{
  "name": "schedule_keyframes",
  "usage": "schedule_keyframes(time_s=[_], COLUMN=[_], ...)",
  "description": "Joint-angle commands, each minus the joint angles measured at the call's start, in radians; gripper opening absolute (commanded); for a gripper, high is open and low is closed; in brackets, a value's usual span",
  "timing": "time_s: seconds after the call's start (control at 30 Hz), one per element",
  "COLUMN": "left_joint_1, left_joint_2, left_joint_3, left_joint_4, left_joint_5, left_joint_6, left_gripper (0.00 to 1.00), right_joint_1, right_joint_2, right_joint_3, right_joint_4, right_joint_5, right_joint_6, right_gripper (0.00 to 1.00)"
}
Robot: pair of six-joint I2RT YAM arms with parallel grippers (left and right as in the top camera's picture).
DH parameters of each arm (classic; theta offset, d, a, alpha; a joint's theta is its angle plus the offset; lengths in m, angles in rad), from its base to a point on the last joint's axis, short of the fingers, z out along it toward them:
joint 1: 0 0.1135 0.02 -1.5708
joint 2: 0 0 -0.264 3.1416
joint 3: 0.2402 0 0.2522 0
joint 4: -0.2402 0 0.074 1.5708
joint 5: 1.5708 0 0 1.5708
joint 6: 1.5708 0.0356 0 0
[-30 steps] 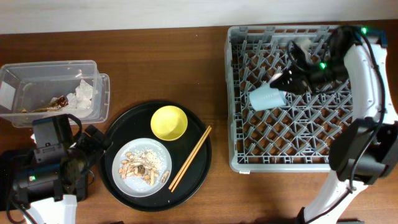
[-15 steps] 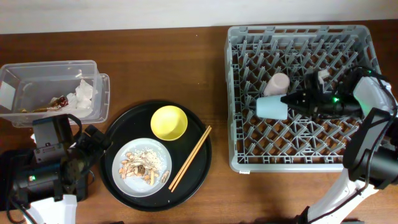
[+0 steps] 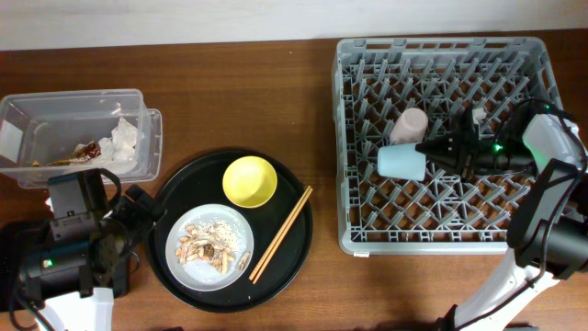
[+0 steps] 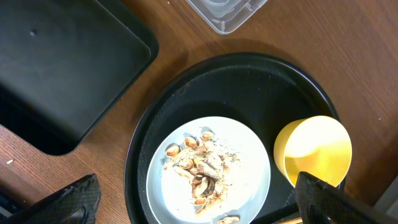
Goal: Sort waste into correct bins and load items into the dishwasher rack
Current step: 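Place the blue cup upside down in the rack beside the pink cup, then reach the right gripper to the wooden chopsticks and grasp them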
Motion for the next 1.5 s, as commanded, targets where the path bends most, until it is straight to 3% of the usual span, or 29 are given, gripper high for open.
schedule_keyframes(time_s=[0.0, 0.13, 0.37, 0.63, 0.73, 0.87, 1.03, 1.1, 1.13, 1.17, 1.23, 1.4, 1.47], left_joint_1=[0.005, 0.005, 0.005, 0.005, 0.005, 0.005, 0.005, 0.005, 0.005, 0.005, 0.005, 0.005, 0.005], left_joint_2=[-0.005, -0.005, -0.005, -0.005, -0.005, -0.005, -0.002, -0.002, -0.002, -0.002, -0.002, -0.002, -0.002], left_joint_3=[0.006, 0.006, 0.006, 0.006, 0.006, 0.006, 0.006, 0.006, 0.006, 0.006, 0.006, 0.006, 0.006], left_joint_4=[-0.001, -0.001, -0.001, -0.001, -0.002, -0.001, -0.001, -0.001, -0.001, -0.001, -0.001, -0.001, -0.001], left_joint_5=[0.004, 0.004, 0.004, 0.004, 0.004, 0.004, 0.004, 0.004, 0.004, 0.004, 0.004, 0.004, 0.004], left_joint_6=[0.001, 0.001, 0.001, 0.001, 0.001, 0.001, 0.001, 0.001, 0.001, 0.001, 0.001, 0.001, 0.001], left_gripper=[0.99, 0.99, 0.99, 0.99, 0.99, 0.99, 0.99, 0.99, 0.99, 0.99, 0.99, 0.99, 0.99], right_joint_1=[0.008, 0.045, 0.037, -0.085, -0.124, -0.134, -0.104, -0.023, 0.029, 0.130, 0.323, 0.781, 0.897], right_joint_2=[0.009, 0.009, 0.009, -0.029, -0.098, -0.267, -0.487, -0.566, -0.590, -0.613, -0.613, -0.563, -0.541], right_joint_3=[-0.005, -0.005, -0.006, 0.005, 0.017, 0.113, 0.143, 0.143, 0.143, 0.143, 0.142, 0.140, 0.140], right_joint_4=[-0.007, 0.050, 0.247, 0.243, 0.242, 0.243, 0.235, 0.234, 0.235, 0.240, 0.273, 0.366, 0.340], right_joint_5=[-0.035, -0.002, 0.188, 0.322, 0.338, 0.590, 0.636, 0.636, 0.636, 0.636, 0.675, 1.252, 1.380], right_joint_6=[-0.082, -0.085, 0.214, 0.252, 0.271, 0.460, 0.491, 0.491, 0.491, 0.490, 0.506, 1.002, 1.131], right_gripper=[0.04, 0.04, 0.04, 0.06, 0.14, 0.23, 0.28, 0.35, 0.45, 0.63, 0.69, 0.70, 0.70])
